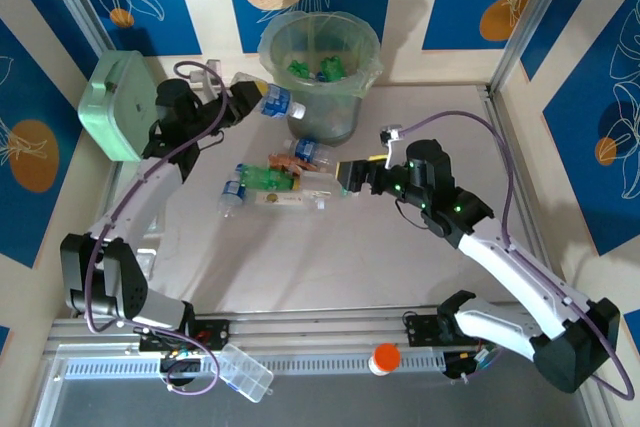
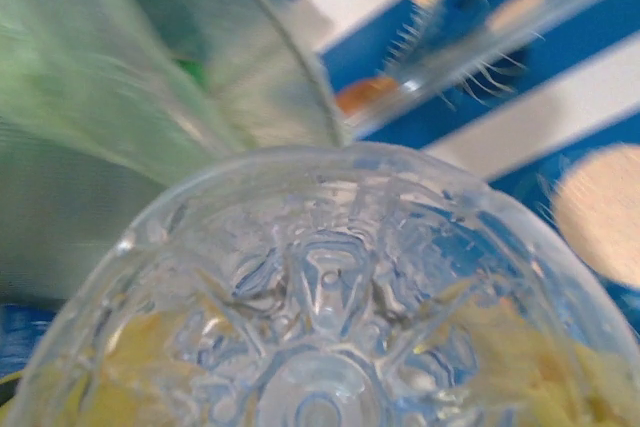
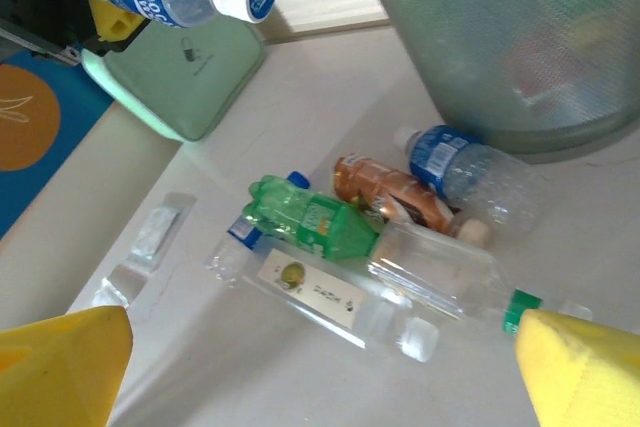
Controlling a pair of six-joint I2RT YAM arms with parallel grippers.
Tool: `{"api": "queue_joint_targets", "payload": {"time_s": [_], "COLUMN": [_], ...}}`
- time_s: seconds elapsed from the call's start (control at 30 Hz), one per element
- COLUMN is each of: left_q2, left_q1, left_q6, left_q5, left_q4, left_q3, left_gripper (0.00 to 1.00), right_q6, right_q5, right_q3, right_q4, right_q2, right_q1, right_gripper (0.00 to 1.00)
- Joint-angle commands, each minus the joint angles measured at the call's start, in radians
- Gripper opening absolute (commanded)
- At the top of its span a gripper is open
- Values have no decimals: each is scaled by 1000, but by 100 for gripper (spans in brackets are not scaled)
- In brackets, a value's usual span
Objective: Put the plastic bottles in the bin
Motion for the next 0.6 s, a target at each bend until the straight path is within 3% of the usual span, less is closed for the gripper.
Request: {"api": "queue_joint_targets", "payload": {"time_s": [0.0, 0.07, 0.23, 0.4, 0.57], "left_q2": [-34, -43, -4, 78, 80], "left_q1": [-19, -32, -77, -80, -81], "left_q6": [-84, -169, -422, -678, -666], "left_q5": [183, 210, 253, 230, 225], "left_q4": [242, 364, 706, 1019, 1004], "left_q3": [-72, -114, -164, -171, -179], "left_gripper": [46, 46, 45, 40, 38], "right_q6": [87, 226, 503, 594, 616], "right_q5": [-232, -439, -716, -734, -765], "right_q3": [51, 47, 51, 68, 92], "right_q4": [112, 239, 584, 693, 778], "right_q2": [31, 69, 210, 290, 317], "right_q1": [-81, -158, -208, -192, -150], "right_gripper": [100, 100, 98, 95, 89]}}
